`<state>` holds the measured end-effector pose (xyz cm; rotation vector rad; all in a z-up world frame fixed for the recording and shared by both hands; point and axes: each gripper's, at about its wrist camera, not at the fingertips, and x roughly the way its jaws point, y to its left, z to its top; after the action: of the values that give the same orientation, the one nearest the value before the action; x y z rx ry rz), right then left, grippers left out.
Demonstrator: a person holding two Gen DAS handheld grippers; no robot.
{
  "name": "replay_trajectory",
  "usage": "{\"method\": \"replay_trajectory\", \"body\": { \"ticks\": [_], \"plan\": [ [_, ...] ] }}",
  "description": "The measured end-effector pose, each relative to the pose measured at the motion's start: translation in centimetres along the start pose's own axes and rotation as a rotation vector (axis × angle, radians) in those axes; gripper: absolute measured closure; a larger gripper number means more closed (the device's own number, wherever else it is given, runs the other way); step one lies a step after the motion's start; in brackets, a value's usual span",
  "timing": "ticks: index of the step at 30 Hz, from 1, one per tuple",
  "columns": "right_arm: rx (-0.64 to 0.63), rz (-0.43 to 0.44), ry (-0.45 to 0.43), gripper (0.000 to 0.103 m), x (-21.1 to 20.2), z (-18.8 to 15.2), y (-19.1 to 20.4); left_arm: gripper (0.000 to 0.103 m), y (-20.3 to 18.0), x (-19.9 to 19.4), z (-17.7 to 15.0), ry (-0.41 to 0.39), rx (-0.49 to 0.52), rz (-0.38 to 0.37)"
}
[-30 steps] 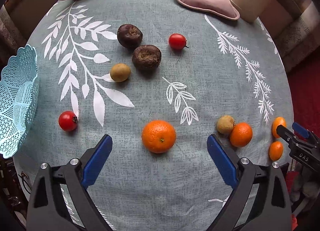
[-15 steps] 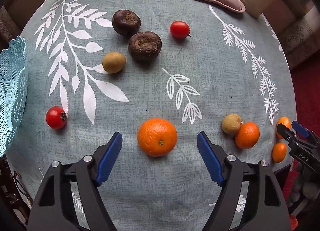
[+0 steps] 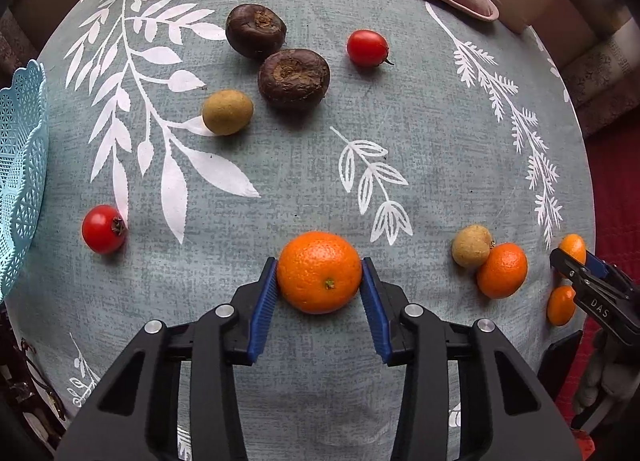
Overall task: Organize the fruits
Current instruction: 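Close the left gripper on an orange while the right gripper closes on another orange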
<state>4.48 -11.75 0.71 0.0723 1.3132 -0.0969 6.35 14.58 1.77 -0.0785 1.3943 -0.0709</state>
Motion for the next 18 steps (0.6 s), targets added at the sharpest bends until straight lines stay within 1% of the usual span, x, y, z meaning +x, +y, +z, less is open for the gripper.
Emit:
{"method": "replay_trajectory", "body": {
  "ticks": [10,13,18],
  "plan": [
    [-0.002,-0.009,-0.004,0.048,0.01,-0.10,0.03,0.061,0.28,-0.25,0.04,0.000,0.002,-0.004],
    [-0.006,-0.005,-0.004,0.052,-0.08,-0.12,0.12,0.062,0.24,-0.25,-0.06,-0.001,0.005,-0.004],
    [-0.025,-0.002,-0.006,0.061,-0.29,-0.17,0.80,0.062,-0.20,-0.55,-0.28,-0.005,0.018,0.000]
  ]
}}
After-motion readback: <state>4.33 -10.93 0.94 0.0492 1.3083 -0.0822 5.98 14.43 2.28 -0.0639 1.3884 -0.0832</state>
